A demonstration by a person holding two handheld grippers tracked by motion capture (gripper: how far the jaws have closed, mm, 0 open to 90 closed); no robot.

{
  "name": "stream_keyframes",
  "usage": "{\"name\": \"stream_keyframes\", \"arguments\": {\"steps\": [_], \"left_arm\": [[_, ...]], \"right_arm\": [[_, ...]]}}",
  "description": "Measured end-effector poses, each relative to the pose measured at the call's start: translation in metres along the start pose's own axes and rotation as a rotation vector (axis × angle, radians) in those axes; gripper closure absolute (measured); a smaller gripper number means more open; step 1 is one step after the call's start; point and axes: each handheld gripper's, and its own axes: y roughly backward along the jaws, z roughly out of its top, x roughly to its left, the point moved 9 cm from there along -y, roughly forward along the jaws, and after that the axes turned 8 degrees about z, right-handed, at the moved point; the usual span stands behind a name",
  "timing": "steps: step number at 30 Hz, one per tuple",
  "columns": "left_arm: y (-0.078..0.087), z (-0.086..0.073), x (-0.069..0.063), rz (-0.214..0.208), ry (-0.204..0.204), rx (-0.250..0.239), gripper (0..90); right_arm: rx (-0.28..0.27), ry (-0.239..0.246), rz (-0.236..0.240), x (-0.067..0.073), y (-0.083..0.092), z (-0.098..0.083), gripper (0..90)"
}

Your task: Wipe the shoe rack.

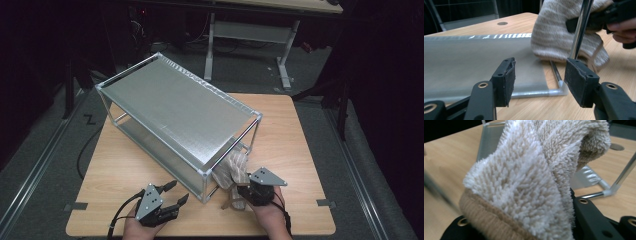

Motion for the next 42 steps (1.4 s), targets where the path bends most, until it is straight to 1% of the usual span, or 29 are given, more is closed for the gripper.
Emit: {"name": "stream_keyframes", "arguments": {"steps": [3, 5, 6, 7, 10, 11, 12, 13, 14, 15, 17, 18, 19, 21, 22, 24, 28, 29, 30, 32, 33, 34, 35, 37, 38, 39, 40, 41, 42], "left_arm": [[0.009, -0.004, 0.005, 0.027, 0.007, 0.006, 42.0], [0.012, -0.006, 0.007, 0.035, 0.012, 0.007, 42.0], [0.014, -0.007, 0.008, 0.043, 0.017, 0.007, 42.0], [0.019, -0.008, 0.010, 0.054, 0.023, 0.007, 42.1], [0.024, -0.009, 0.012, 0.066, 0.032, 0.004, 42.0], [0.026, -0.009, 0.013, 0.067, 0.034, 0.004, 42.1], [0.026, -0.009, 0.013, 0.067, 0.034, 0.004, 42.0], [0.028, -0.009, 0.013, 0.069, 0.040, 0.002, 42.0], [0.028, -0.009, 0.013, 0.069, 0.040, 0.002, 42.1], [0.029, -0.009, 0.012, 0.066, 0.044, -0.001, 42.1], [0.029, -0.008, 0.011, 0.061, 0.047, -0.002, 42.2], [0.029, -0.008, 0.010, 0.058, 0.046, -0.003, 42.3], [0.028, -0.006, 0.006, 0.050, 0.039, -0.005, 42.8], [0.027, -0.006, 0.004, 0.043, 0.030, -0.004, 42.8], [0.026, -0.005, 0.001, 0.035, 0.030, -0.005, 43.5], [0.024, -0.003, -0.004, 0.020, 0.026, -0.007, 43.7], [0.018, 0.001, -0.017, -0.021, 0.013, -0.012, 44.6], [0.015, 0.004, -0.026, -0.048, 0.007, -0.016, 45.0], [0.015, 0.004, -0.026, -0.048, 0.007, -0.016, 45.1], [0.011, 0.006, -0.036, -0.072, -0.013, -0.013, 45.4], [0.007, 0.007, -0.045, -0.092, -0.030, -0.011, 46.0], [0.007, 0.007, -0.045, -0.092, -0.030, -0.011, 46.6], [0.003, 0.009, -0.051, -0.106, -0.045, -0.011, 47.9], [0.001, 0.010, -0.054, -0.112, -0.049, -0.013, 49.3], [-0.001, 0.011, -0.056, -0.121, -0.051, -0.016, 53.3], [-0.004, 0.014, -0.061, -0.138, -0.055, -0.019, 55.0], [-0.004, 0.014, -0.061, -0.138, -0.055, -0.019, 57.3], [-0.006, 0.015, -0.066, -0.159, -0.061, -0.021, 59.4], [-0.007, 0.017, -0.068, -0.162, -0.071, -0.028, 62.0]], "right_arm": [[-0.020, 0.005, -0.027, -0.009, -0.008, 0.010, 67.3], [-0.023, 0.008, -0.030, -0.011, -0.010, 0.012, 67.3], [-0.022, 0.007, -0.032, -0.012, -0.015, 0.014, 67.3], [-0.006, 0.006, -0.031, -0.014, -0.027, 0.014, 67.3], [0.043, 0.010, -0.040, -0.017, -0.045, 0.009, 67.4], [0.072, 0.017, -0.048, -0.019, -0.052, 0.006, 67.5], [0.072, 0.017, -0.048, -0.019, -0.052, 0.006, 67.5], [0.107, 0.018, -0.053, -0.021, -0.062, 0.000, 67.8], [0.107, 0.018, -0.053, -0.021, -0.062, 0.000, 67.8], [0.139, 0.008, -0.051, -0.023, -0.069, -0.004, 68.0], [0.152, -0.004, -0.049, -0.024, -0.071, -0.007, 68.1], [0.175, -0.018, -0.045, -0.024, -0.073, -0.010, 68.2], [0.206, -0.016, -0.044, -0.026, -0.075, -0.016, 68.4], [0.219, -0.011, -0.043, -0.026, -0.076, -0.018, 68.5], [0.237, -0.035, -0.031, -0.025, -0.076, -0.023, 68.8], [0.239, -0.036, -0.028, -0.025, -0.075, -0.024, 69.0], [0.246, -0.033, -0.024, -0.019, -0.070, -0.029, 69.3], [0.247, -0.028, -0.023, -0.017, -0.067, -0.030, 69.3], [0.247, -0.028, -0.023, -0.017, -0.067, -0.030, 69.3], [0.245, -0.030, -0.019, -0.013, -0.063, -0.032, 69.2], [0.244, -0.021, -0.014, -0.010, -0.060, -0.034, 69.2], [0.244, -0.022, -0.011, -0.008, -0.058, -0.035, 69.2], [0.246, -0.021, -0.010, -0.006, -0.055, -0.037, 69.2], [0.244, -0.020, -0.006, -0.003, -0.053, -0.038, 69.2], [0.246, -0.012, -0.003, 0.001, -0.049, -0.040, 69.1], [0.249, -0.006, -0.006, 0.003, -0.046, -0.041, 69.1], [0.246, -0.006, -0.007, 0.005, -0.045, -0.042, 69.1], [0.248, 0.000, -0.007, 0.006, -0.043, -0.043, 69.1], [0.244, -0.006, -0.012, 0.007, -0.042, -0.044, 69.1]]}}
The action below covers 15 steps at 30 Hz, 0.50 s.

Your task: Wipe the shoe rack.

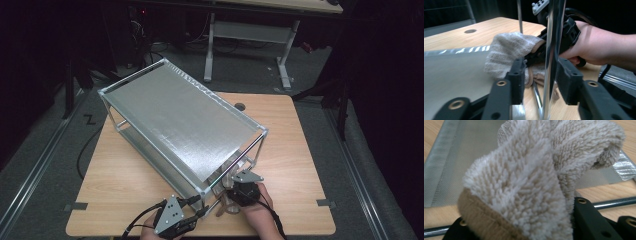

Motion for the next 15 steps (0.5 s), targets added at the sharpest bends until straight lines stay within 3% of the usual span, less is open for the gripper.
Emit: {"name": "stream_keyframes", "arguments": {"steps": [4, 5, 10, 15], "left_arm": [[-0.002, 0.002, -0.008, -0.004, -0.049, -0.007, 78.7], [-0.003, 0.003, -0.010, 0.004, -0.072, -0.005, 78.6], [-0.003, 0.003, -0.004, 0.013, -0.058, -0.002, 79.1], [-0.003, 0.001, 0.008, 0.040, -0.015, -0.002, 79.5]], "right_arm": [[0.008, 0.009, -0.025, -0.002, 0.005, -0.004, 69.2], [0.009, 0.003, -0.029, -0.003, 0.006, -0.005, 69.2], [0.010, -0.016, -0.037, -0.006, 0.007, -0.007, 69.3], [0.005, -0.024, -0.035, -0.008, 0.007, -0.006, 69.1]]}}
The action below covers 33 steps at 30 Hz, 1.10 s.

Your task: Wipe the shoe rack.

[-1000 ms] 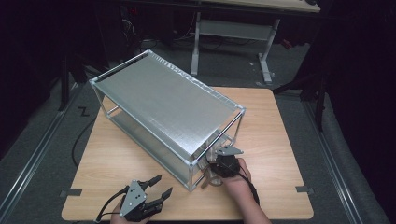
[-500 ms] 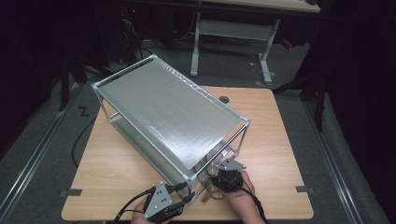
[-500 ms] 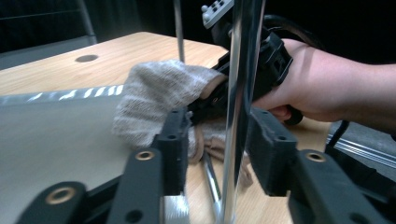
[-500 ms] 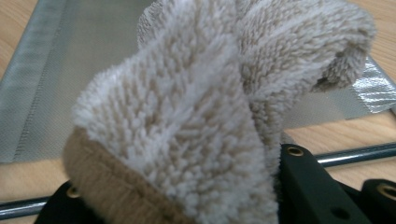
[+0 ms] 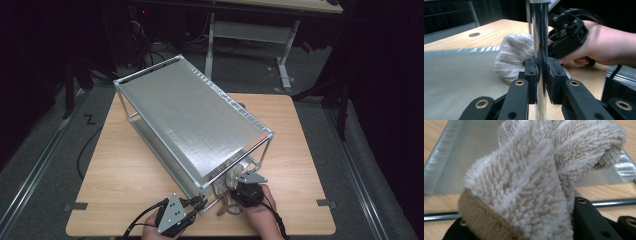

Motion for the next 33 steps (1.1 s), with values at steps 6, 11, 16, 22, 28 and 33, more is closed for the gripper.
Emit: {"name": "stream_keyframes", "arguments": {"steps": [6, 11, 16, 22, 28, 33], "left_arm": [[0.000, -0.001, 0.004, 0.013, 0.007, -0.006, 79.6], [-0.004, -0.001, 0.017, 0.037, 0.039, -0.005, 79.9], [-0.009, 0.000, 0.020, 0.037, 0.044, -0.011, 79.8], [-0.008, 0.000, 0.021, 0.031, 0.044, -0.013, 79.8], [-0.004, -0.002, 0.022, 0.036, 0.038, -0.011, 79.8], [-0.001, -0.003, 0.022, 0.043, 0.045, -0.014, 79.6]], "right_arm": [[-0.088, 0.013, 0.002, 0.006, 0.012, 0.014, 68.7], [-0.142, 0.028, 0.047, 0.021, 0.025, 0.021, 68.7], [-0.134, 0.105, 0.154, 0.059, 0.028, 0.017, 68.7], [-0.036, 0.161, 0.156, 0.071, 0.010, 0.002, 68.4], [-0.021, 0.081, 0.076, 0.037, 0.005, 0.002, 68.0], [-0.026, 0.032, -0.020, 0.003, 0.008, 0.002, 67.8]]}}
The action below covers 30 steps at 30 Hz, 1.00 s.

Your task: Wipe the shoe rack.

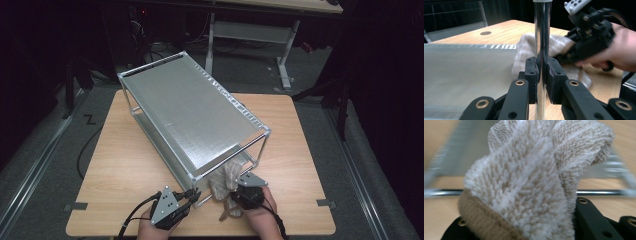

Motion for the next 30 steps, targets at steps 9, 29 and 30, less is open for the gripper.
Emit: {"name": "stream_keyframes", "arguments": {"steps": [9, 29, 30], "left_arm": [[0.007, -0.007, 0.000, -0.005, -0.021, 0.015, 64.5], [-0.002, -0.007, -0.002, -0.009, -0.038, 0.025, 79.4], [-0.002, -0.007, -0.002, -0.009, -0.038, 0.025, 79.4]], "right_arm": [[-0.023, -0.096, -0.241, -0.077, 0.020, -0.005, 66.8], [0.007, 0.075, 0.014, 0.021, -0.004, 0.002, 68.7], [0.009, 0.086, 0.031, 0.029, -0.004, 0.002, 68.6]]}}
